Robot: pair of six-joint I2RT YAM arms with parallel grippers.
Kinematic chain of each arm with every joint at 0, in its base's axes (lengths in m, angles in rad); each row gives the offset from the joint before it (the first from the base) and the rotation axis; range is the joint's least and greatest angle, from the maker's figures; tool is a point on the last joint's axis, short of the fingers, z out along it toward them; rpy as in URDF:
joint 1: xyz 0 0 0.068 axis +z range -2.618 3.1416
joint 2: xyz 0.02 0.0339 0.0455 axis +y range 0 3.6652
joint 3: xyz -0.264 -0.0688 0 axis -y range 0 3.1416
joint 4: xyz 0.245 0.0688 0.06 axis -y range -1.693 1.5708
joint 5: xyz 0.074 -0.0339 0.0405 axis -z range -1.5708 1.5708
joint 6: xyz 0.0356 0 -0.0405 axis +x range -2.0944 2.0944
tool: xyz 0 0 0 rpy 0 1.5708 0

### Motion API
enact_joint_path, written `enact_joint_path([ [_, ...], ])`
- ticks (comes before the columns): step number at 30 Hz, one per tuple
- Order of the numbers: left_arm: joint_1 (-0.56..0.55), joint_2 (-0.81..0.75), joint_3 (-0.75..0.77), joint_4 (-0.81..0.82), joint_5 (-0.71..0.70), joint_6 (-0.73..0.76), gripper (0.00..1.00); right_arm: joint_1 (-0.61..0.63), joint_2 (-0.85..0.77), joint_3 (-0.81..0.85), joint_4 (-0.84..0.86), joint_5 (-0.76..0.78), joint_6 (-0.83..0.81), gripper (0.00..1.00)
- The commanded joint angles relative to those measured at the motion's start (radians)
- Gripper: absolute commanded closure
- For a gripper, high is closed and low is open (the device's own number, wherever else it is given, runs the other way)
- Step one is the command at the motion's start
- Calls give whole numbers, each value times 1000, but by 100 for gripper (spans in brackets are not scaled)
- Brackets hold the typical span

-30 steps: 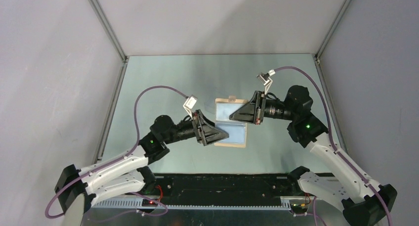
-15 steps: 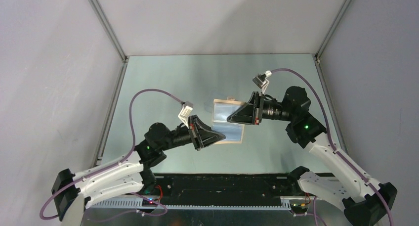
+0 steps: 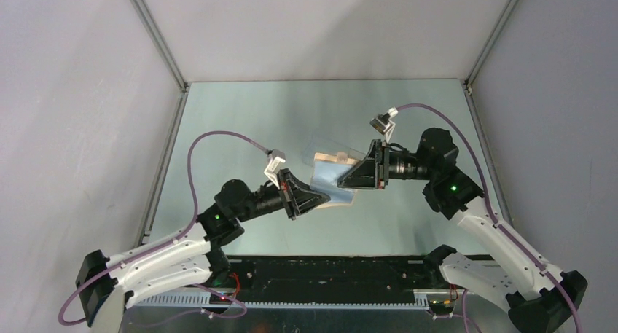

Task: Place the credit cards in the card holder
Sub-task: Open the card holder.

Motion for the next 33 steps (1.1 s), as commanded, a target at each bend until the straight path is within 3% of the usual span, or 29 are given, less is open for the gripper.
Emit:
enact_joint_path([
  [1, 25, -17, 33, -57, -39, 51, 100, -67, -43, 19, -30, -135, -29, 59],
  [4, 25, -28, 49, -80, 14, 53, 100, -102, -30, 20, -27, -143, -51, 38],
  [6, 26, -31, 58, -93, 48, 49, 100, -98, -7, 20, -27, -152, -65, 33],
  [17, 27, -4, 85, -152, 66, -74, 100, -55, 42, 112, -384, -44, -394, 19],
  [23, 34, 43, 91, -154, 30, -272, 100, -57, -7, 136, -549, 89, -530, 8],
  [33, 163, 42, -34, -160, -19, -748, 100, -70, 22, 129, -703, 395, -582, 5],
])
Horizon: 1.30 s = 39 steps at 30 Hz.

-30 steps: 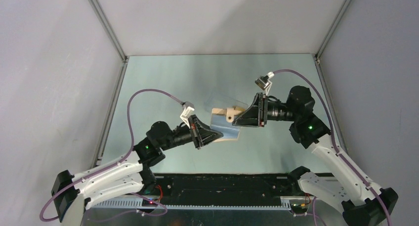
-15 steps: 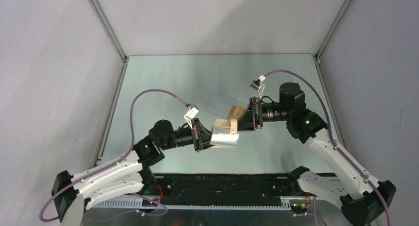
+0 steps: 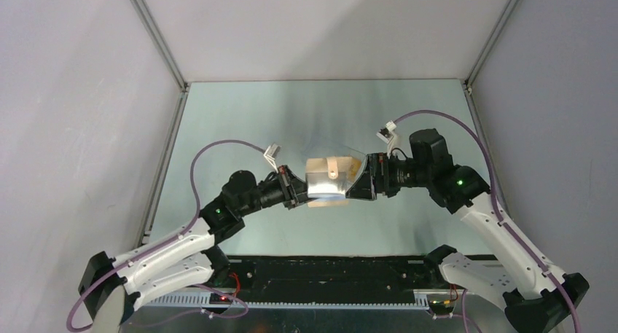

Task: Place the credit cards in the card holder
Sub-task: Open the card holder.

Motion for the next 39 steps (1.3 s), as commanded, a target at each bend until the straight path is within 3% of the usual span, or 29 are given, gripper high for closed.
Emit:
enact_joint_path([
  [1, 78, -5, -75, 14, -9, -260, 100, -7, 13, 32, -72, 176, -43, 4],
  [7, 120, 69, -111, -18, 90, -376, 100, 77, 40, 27, -61, 293, -74, 1],
  [23, 123, 148, -43, -18, 244, -406, 100, 468, 101, 33, 18, 755, -165, 1],
  [34, 122, 111, -61, -19, 244, -415, 100, 515, 261, 126, 4, 950, -218, 1],
  [39, 118, 103, -62, -19, 268, -386, 100, 448, 309, 162, 4, 913, -217, 1],
])
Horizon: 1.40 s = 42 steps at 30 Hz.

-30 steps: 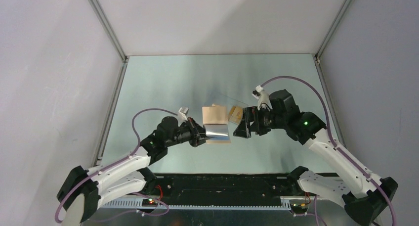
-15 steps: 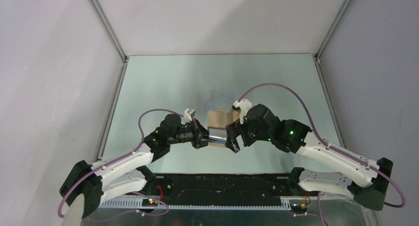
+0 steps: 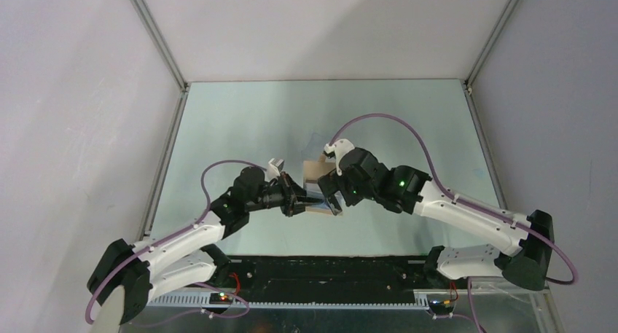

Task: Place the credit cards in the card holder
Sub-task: Open the card holder.

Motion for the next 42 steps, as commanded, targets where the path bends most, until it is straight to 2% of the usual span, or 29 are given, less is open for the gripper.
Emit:
enact_joint_path([
  [1, -15, -36, 23, 33, 81, 22, 100, -90, 24, 57, 37, 29, -13, 2],
  [7, -60, -29, 43, 28, 111, 95, 100, -224, 42, 57, 62, -174, 4, 3],
  [16, -105, -49, 100, 17, 78, 219, 100, -314, 52, 33, 53, -387, 42, 3],
  [18, -109, -63, 113, 11, 69, 254, 100, -340, 28, 0, 73, -491, 74, 3],
  [26, -120, -85, 147, -4, 65, 339, 100, -481, -78, -185, 290, -871, 294, 5],
  [33, -124, -117, 155, -6, 42, 391, 100, -555, -131, -286, 439, -1027, 495, 10],
  [38, -126, -126, 157, -8, 39, 407, 100, -559, -158, -374, 657, -1116, 676, 17],
  [42, -131, -120, 157, -8, 42, 403, 100, -557, -157, -399, 773, -1150, 747, 23],
])
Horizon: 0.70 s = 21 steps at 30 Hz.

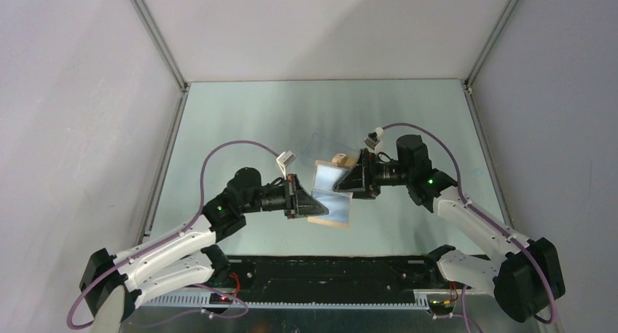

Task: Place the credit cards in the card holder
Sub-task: Open the card holder.

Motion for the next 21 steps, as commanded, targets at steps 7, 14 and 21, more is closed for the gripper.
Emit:
enact_joint_path([
  [7, -23, 10, 61, 39, -6, 31, 100, 4, 12, -20, 346, -146, 244, 50],
  [14, -24, 9, 55, 40, -17, 31, 100, 9, 33, -19, 361, -202, 269, 56],
  [21, -23, 18, 66, 40, -13, 36, 100, 47, 75, -19, 367, -223, 259, 50],
])
